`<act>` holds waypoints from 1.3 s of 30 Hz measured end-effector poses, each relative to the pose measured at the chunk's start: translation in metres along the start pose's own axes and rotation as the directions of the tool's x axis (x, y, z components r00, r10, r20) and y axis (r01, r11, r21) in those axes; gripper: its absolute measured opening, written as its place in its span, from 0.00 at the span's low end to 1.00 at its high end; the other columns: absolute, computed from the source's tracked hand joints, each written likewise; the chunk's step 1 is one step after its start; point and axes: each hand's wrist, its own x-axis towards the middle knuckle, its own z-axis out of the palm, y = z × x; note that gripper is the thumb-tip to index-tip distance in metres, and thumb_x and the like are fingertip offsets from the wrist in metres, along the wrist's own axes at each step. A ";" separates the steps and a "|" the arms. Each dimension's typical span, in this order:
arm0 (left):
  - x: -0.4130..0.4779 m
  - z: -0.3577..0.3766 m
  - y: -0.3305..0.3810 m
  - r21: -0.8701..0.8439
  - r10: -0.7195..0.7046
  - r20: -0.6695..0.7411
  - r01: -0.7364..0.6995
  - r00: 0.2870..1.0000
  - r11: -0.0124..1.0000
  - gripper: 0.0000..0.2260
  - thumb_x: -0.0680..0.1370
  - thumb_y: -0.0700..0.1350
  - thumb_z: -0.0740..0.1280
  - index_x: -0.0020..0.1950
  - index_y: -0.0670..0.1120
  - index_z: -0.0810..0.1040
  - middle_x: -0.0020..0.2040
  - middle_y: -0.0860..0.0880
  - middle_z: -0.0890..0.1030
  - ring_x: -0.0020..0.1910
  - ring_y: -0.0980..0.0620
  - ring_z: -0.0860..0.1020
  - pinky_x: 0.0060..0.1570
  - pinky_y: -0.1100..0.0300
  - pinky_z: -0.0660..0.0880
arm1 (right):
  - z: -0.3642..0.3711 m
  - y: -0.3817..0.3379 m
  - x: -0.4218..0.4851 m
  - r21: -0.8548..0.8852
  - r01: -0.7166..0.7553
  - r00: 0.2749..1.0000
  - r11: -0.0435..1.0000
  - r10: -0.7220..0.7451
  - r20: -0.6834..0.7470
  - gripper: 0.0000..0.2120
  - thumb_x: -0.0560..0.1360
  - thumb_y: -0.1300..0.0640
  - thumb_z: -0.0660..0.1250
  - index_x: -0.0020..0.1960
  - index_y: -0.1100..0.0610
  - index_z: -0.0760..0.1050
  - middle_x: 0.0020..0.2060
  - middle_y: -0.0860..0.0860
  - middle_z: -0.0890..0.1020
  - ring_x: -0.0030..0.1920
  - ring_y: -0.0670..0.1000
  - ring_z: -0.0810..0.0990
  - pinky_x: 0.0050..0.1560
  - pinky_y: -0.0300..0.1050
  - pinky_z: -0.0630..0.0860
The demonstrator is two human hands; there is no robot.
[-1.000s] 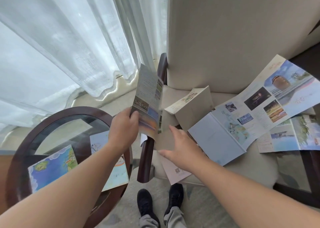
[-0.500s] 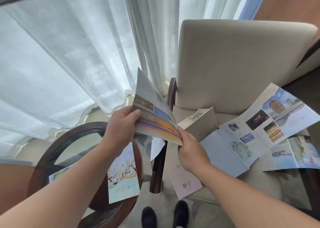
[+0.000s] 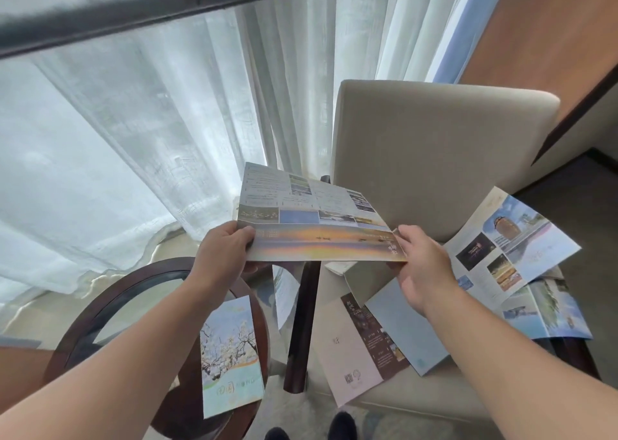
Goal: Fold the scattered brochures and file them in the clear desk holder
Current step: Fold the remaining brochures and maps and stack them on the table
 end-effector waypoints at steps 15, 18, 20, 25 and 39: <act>-0.010 0.014 0.007 0.081 -0.021 0.189 0.006 0.982 0.997 0.09 0.80 0.42 0.62 0.46 0.48 0.82 0.46 0.43 0.85 0.47 0.42 0.83 0.46 0.47 0.82 | 0.004 -0.030 0.007 -0.627 -0.019 0.999 0.779 0.036 0.015 0.01 0.74 0.62 0.67 0.45 0.60 0.76 0.41 0.58 0.78 0.40 0.55 0.76 0.39 0.48 0.74; -0.015 0.020 0.009 0.077 -0.006 0.214 -0.011 0.977 0.997 0.09 0.78 0.42 0.62 0.46 0.45 0.82 0.43 0.43 0.85 0.45 0.42 0.83 0.49 0.44 0.81 | 0.019 -0.026 -0.003 -0.665 0.106 0.993 0.739 -0.043 0.110 0.03 0.73 0.61 0.64 0.42 0.55 0.70 0.36 0.55 0.68 0.38 0.53 0.65 0.37 0.48 0.63; -0.019 0.026 0.012 0.070 0.009 0.239 -0.027 0.971 0.997 0.08 0.77 0.42 0.63 0.48 0.40 0.80 0.41 0.41 0.83 0.39 0.44 0.80 0.51 0.42 0.78 | 0.032 -0.022 -0.011 -0.688 0.174 0.982 0.704 -0.072 0.175 0.06 0.73 0.59 0.63 0.39 0.54 0.67 0.32 0.51 0.66 0.36 0.52 0.62 0.35 0.46 0.59; -0.024 0.032 0.020 0.063 0.025 0.252 -0.042 0.967 0.997 0.14 0.73 0.45 0.64 0.50 0.34 0.77 0.47 0.32 0.79 0.39 0.46 0.76 0.52 0.38 0.76 | 0.047 -0.016 -0.018 -0.695 0.213 0.974 0.686 -0.090 0.209 0.09 0.74 0.58 0.63 0.37 0.53 0.65 0.29 0.48 0.66 0.33 0.50 0.63 0.33 0.45 0.59; -0.025 0.042 0.017 -0.267 -0.093 0.359 0.198 0.929 0.943 0.09 0.80 0.38 0.61 0.54 0.47 0.79 0.41 0.48 0.85 0.38 0.49 0.83 0.35 0.57 0.80 | 0.070 0.020 -0.064 -0.734 0.504 0.825 0.456 0.000 0.566 0.08 0.73 0.51 0.68 0.53 0.46 0.77 0.61 0.44 0.70 0.65 0.47 0.69 0.65 0.43 0.66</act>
